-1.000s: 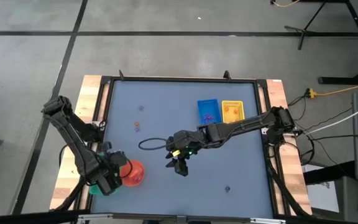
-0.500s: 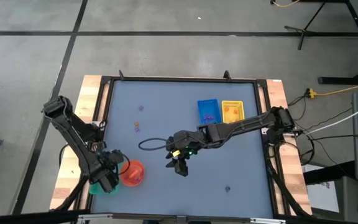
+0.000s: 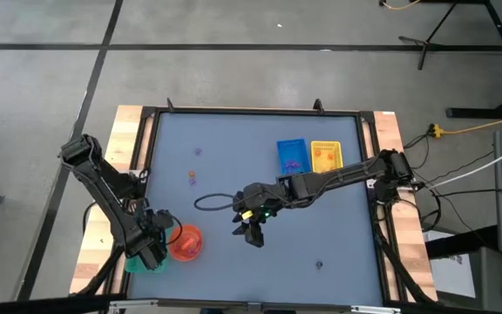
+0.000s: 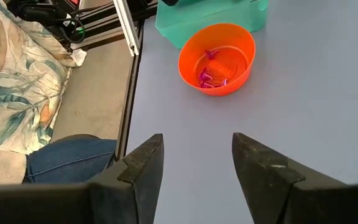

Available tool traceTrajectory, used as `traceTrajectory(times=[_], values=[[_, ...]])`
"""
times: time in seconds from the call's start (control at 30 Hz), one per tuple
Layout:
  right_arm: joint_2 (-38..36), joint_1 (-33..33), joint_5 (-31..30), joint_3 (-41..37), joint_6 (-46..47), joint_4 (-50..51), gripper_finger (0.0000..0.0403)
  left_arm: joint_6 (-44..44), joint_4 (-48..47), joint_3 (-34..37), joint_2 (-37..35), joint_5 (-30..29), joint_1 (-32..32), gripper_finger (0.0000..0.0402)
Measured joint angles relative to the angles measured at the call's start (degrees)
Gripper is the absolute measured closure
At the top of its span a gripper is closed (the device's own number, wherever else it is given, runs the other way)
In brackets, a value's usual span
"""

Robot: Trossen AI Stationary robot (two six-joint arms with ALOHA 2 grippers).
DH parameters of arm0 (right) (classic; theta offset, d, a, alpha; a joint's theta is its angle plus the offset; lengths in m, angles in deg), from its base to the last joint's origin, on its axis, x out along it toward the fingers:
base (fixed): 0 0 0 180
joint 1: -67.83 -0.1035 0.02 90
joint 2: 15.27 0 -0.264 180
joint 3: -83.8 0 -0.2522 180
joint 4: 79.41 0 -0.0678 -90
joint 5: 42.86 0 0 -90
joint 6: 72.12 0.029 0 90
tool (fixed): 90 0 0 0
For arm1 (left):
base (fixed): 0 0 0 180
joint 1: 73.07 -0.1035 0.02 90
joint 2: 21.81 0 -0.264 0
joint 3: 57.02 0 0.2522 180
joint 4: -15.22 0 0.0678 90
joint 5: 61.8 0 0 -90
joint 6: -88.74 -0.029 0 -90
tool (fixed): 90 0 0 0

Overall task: Sort Halloween decoration
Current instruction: Put the violet spider toy into the blue box

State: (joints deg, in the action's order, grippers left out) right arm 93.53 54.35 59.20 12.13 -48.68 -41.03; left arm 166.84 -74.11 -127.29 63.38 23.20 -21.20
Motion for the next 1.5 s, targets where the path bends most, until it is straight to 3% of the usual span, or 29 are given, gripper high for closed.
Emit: traceTrajectory(times=[0.27, 0.63, 0.9, 1.07, 1.27, 1.37, 1.5], values=[[0.0, 0.0, 0.0, 0.0, 0.0, 0.0, 0.0214, 1.5, 0.2, 0.0, 0.0, -0.2, 0.0, 0.0207], [-1.2, 0.0, -0.4, 0.0, -5.2, 2.4, 0.0214, 1.6, -0.4, -3.0, 0.0, -0.6, -0.2, 0.0206], [-6.5, -1.5, -11.0, 0.0, -11.0, 12.3, 0.0214, 0.5, -0.9, -8.2, -0.2, -10.3, -1.6, 0.0205], [-11.5, -3.8, -17.8, 0.0, -12.0, 18.9, 0.0214, -6.6, -0.9, -8.5, -1.7, -13.9, -8.6, 0.0205], [-17.8, -7.0, -27.6, -1.2, -14.2, 25.1, 0.0214, -23.2, 2.4, -8.4, -5.1, -17.5, -21.2, 0.0205], [-22.1, -8.2, -29.9, -5.7, -14.5, 25.3, 0.0214, -31.0, 7.8, -6.2, -7.4, -18.0, -26.4, 0.0205], [-29.0, -8.3, -32.0, -16.3, -11.6, 23.6, 0.0214, -37.6, 17.4, 0.7, -11.4, -14.2, -31.8, 0.0205]])
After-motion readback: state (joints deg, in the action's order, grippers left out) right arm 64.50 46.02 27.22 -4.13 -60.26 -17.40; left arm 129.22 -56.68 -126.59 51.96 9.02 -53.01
